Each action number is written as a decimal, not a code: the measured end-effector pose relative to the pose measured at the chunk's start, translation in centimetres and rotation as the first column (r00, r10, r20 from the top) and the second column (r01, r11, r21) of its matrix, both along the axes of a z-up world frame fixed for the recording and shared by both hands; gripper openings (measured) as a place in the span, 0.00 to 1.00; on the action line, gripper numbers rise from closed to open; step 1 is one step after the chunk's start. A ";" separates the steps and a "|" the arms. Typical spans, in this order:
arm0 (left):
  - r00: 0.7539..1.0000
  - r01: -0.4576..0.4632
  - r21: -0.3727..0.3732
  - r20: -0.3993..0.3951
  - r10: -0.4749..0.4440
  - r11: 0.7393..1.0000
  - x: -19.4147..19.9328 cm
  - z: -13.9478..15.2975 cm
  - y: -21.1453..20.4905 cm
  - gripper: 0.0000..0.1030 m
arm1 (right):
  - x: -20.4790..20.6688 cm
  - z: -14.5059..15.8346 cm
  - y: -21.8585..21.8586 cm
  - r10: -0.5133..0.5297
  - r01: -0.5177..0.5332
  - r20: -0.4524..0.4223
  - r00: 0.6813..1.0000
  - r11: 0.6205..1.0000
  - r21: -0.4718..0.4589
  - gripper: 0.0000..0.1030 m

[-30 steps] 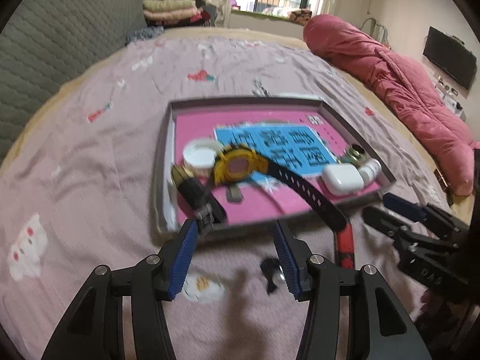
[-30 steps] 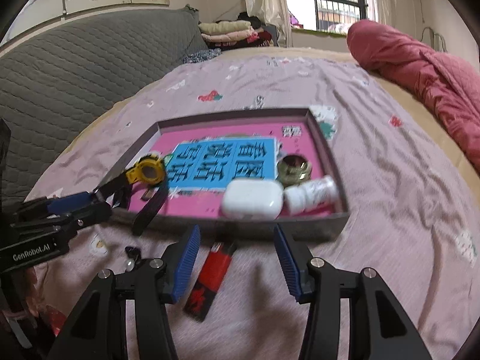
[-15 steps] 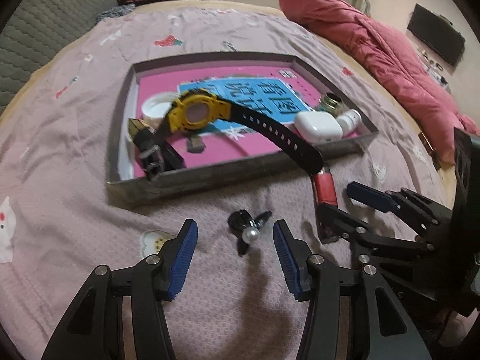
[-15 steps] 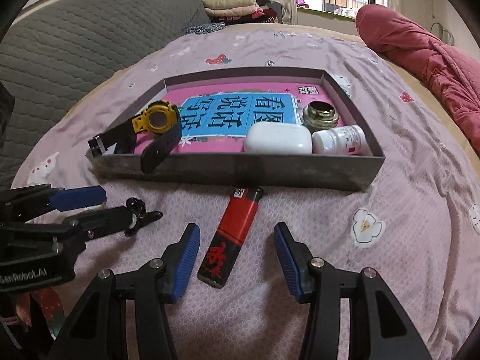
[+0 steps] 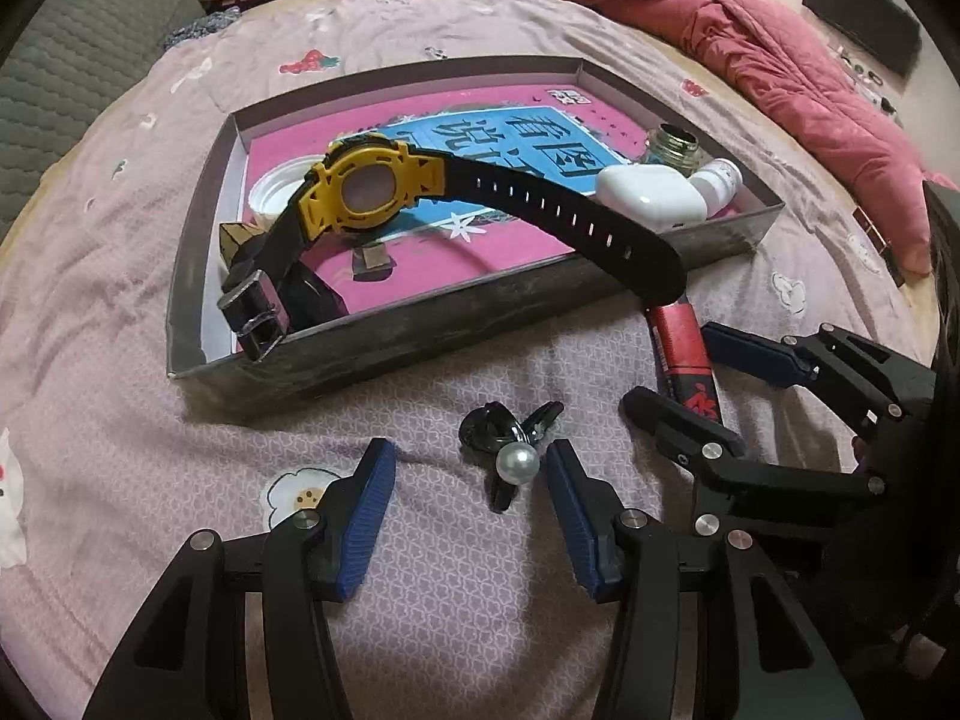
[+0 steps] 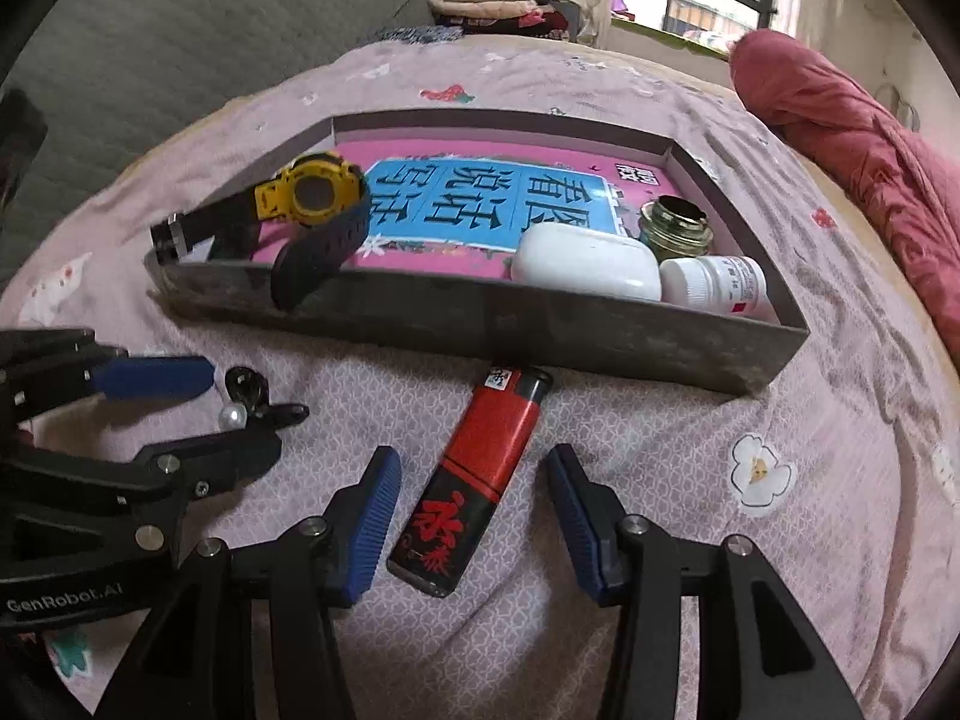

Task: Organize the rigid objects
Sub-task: 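Reach the right tool to the red lighter while the left tool approaches the pearl earring, then close the right tool on the red lighter while the left tool grasps the black pearl earring, then lift and carry the lighter over the tray with the right tool while the left tool carries the earring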

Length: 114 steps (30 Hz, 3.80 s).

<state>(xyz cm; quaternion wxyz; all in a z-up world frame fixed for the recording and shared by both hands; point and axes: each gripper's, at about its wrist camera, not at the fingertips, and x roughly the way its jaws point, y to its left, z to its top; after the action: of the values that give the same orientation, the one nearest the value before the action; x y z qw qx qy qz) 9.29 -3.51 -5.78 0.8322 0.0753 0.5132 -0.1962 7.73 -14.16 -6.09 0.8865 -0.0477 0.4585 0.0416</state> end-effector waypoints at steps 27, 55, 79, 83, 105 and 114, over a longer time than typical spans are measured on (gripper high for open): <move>0.998 0.059 -0.112 0.013 -0.058 0.992 -0.1 0.8 -1.6 0.26 | -1.1 2.5 -4.8 -0.007 0.017 -0.039 0.999 0.964 0.265 0.18; 0.978 -0.025 -0.215 0.195 0.068 0.976 0.4 6.6 1.5 0.27 | -1.2 8.4 -7.2 -0.017 -0.061 0.192 0.981 0.917 0.394 0.17; 0.968 -0.106 -0.242 0.197 0.156 0.965 4.7 6.3 2.9 0.27 | 2.7 8.8 -7.7 -0.040 -0.050 0.235 0.971 0.930 0.364 0.17; 0.968 -0.111 -0.238 0.194 0.159 0.965 5.0 6.1 2.6 0.27 | 3.4 8.6 -7.6 -0.035 -0.050 0.234 0.972 0.936 0.348 0.17; 0.975 -0.116 -0.209 0.165 0.152 0.971 6.2 4.8 1.6 0.27 | 4.7 6.9 -7.2 -0.011 -0.049 0.199 0.980 0.955 0.293 0.17; 0.978 -0.109 -0.192 0.155 0.140 0.975 6.5 4.1 1.1 0.27 | 4.9 6.5 -7.1 0.000 -0.054 0.183 0.983 0.955 0.293 0.17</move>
<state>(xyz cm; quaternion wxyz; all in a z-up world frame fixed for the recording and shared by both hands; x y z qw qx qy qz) 15.75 -2.37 -1.67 0.8865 -0.0173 0.4249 -0.1827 12.60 -21.29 0.39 0.9208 0.0762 0.3639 0.1176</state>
